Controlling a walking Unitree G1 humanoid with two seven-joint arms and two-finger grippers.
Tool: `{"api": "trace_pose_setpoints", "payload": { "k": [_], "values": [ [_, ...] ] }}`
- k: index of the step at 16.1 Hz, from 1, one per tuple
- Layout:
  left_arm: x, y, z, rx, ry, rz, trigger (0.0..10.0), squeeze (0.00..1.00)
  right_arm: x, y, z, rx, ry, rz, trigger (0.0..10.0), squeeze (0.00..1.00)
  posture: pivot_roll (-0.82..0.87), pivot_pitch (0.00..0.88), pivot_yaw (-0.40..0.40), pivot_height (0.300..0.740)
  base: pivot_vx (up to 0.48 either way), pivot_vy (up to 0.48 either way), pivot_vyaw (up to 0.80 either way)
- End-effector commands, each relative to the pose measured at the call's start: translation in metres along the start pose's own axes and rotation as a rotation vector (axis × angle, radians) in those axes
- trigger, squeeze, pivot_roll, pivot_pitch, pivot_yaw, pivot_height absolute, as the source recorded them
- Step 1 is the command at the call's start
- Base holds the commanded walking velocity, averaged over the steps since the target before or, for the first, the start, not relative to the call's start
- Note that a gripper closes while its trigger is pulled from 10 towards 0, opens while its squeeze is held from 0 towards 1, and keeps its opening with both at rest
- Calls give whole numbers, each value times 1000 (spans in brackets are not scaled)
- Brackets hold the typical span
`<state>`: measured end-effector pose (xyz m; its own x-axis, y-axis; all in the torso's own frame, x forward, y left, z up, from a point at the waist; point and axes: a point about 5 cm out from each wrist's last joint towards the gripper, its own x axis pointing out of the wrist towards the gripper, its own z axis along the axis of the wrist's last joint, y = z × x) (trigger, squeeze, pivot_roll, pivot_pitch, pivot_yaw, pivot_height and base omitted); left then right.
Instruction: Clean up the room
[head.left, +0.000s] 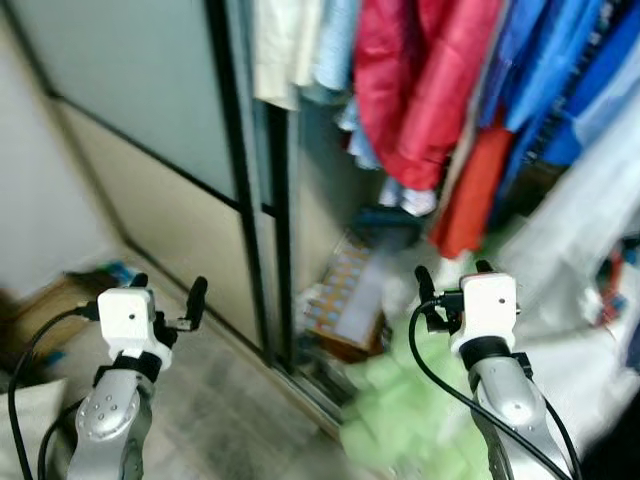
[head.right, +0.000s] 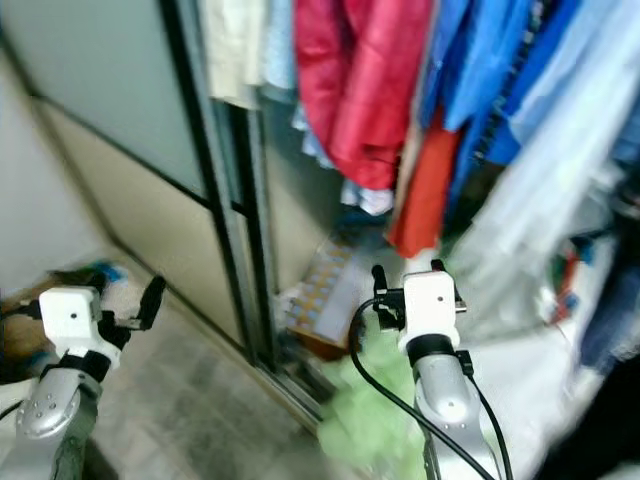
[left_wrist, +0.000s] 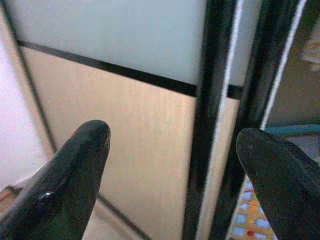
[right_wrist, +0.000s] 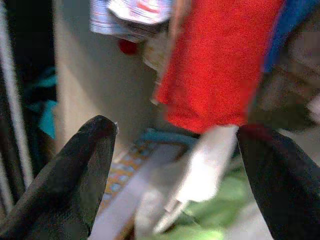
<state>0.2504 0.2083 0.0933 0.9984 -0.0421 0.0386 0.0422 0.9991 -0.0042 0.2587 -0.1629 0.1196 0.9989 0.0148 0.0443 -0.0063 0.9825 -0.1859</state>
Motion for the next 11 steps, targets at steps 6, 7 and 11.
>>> {"api": "trace_pose_setpoints", "payload": {
  "k": [6,7,11],
  "values": [
    [5,-7,-5,16,27,-44,10000,0,9,3,-2,15,-7,-3,10000,0,16,0,-1,740,0,0,800],
    [5,-8,-5,16,26,-45,10000,0,9,3,-2,14,-6,-4,10000,0,16,0,-1,740,0,0,800],
    [6,-7,-7,12,48,-4,10000,0,10,0,-3,24,3,-16,10000,0,12,0,-7,740,0,0,800]
  ]
}}
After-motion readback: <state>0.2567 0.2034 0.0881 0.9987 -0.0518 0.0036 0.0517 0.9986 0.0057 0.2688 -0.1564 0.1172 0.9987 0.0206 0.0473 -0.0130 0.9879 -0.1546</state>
